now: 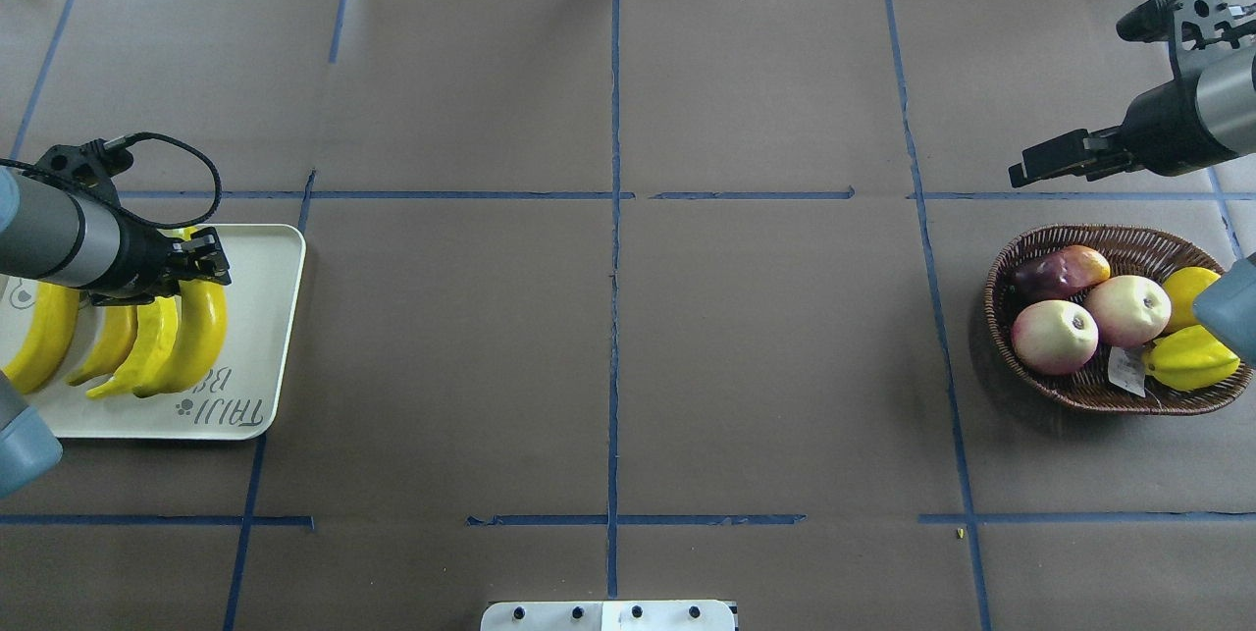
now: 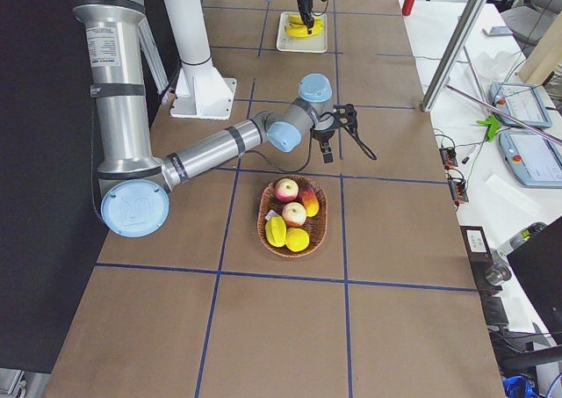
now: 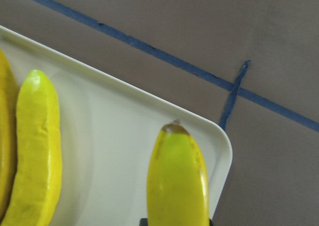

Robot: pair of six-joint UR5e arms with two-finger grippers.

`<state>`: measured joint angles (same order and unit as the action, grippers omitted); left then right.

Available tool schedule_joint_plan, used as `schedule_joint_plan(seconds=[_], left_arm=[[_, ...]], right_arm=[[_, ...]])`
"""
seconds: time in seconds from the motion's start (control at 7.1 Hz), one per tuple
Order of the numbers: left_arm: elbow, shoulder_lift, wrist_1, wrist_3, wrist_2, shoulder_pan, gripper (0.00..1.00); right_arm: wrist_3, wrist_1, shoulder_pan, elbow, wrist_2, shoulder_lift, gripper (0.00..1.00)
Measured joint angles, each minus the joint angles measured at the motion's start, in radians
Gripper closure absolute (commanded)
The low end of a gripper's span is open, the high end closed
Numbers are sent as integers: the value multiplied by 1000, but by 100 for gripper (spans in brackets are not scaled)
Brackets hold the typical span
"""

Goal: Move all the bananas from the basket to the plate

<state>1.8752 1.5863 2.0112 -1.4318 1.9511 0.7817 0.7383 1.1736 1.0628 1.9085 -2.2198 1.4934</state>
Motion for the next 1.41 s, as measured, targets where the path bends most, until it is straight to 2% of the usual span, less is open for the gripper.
schedule_joint_plan(seconds=[0.56,0.84,0.99,1.27,1.41], left_arm=[[-23,8,5,69,-95,-11,0],[5,8,-12,169,-11,44,0],[11,9,-50,303,64,127,0],[8,11,-203,686,186,328,0],[0,12,-289,876,229,426,0]], right_arm=[[-70,15,57,-20,-7,14,0],[-204,40,125,-70,-13,24,0],[-321,99,168,-92,-14,22,0],[-586,251,281,-138,-41,17,0],[-673,284,350,-191,-100,20,0]])
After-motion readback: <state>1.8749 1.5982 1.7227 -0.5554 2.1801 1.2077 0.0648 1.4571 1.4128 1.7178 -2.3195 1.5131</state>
